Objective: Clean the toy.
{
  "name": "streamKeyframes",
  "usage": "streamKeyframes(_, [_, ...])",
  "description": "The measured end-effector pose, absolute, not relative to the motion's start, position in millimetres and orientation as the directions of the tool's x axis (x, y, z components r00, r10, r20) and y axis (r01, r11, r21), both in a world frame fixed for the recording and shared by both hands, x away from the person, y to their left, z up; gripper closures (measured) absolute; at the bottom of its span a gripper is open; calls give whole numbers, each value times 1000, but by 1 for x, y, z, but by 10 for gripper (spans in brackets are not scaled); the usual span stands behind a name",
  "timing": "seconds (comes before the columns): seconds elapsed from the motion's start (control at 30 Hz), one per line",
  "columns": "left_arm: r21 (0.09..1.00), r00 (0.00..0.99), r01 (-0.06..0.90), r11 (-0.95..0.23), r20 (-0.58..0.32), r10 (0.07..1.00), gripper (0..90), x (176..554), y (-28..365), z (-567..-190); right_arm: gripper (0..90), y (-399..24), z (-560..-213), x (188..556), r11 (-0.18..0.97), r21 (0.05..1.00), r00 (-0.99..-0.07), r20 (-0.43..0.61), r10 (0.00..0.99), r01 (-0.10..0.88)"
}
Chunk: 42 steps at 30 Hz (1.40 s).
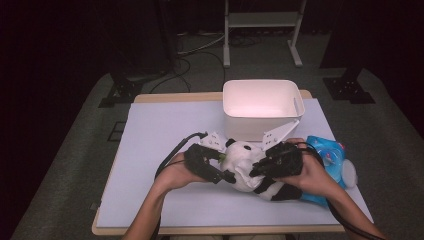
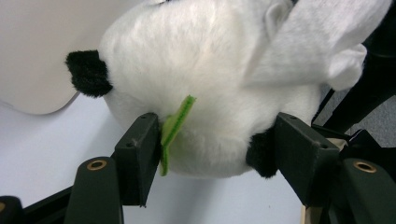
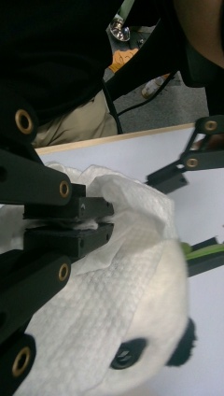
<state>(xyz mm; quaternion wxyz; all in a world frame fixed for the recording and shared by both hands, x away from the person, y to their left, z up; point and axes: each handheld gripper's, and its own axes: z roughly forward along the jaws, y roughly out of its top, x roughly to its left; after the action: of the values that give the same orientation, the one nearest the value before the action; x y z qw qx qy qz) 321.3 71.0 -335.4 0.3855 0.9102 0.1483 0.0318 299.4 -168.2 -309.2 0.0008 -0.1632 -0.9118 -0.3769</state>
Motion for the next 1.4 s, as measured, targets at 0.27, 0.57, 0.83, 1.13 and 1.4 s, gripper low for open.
streamKeyframes(0.27, [702,949,264,-662,-66,308,347,323,74,-338,853,-184,-321,296,654,679,-934,146,325,334])
streamKeyframes(0.57, [696,948,273,-664,-75,310,346,325,79,-343,853,-193,-331,296,656,661,-923,159,351,364])
streamKeyframes(0.83, [706,947,275,-652,-81,312,345,323,80,-343,852,-195,-330,295,666,654,-923,143,357,359])
streamKeyframes(1.13, [726,954,243,-643,-57,295,346,318,74,-337,850,-177,-304,300,664,682,-938,98,332,307])
streamKeyframes(1.4, [732,957,228,-642,-46,287,346,314,70,-334,850,-143,-292,308,698,664,-952,65,300,266])
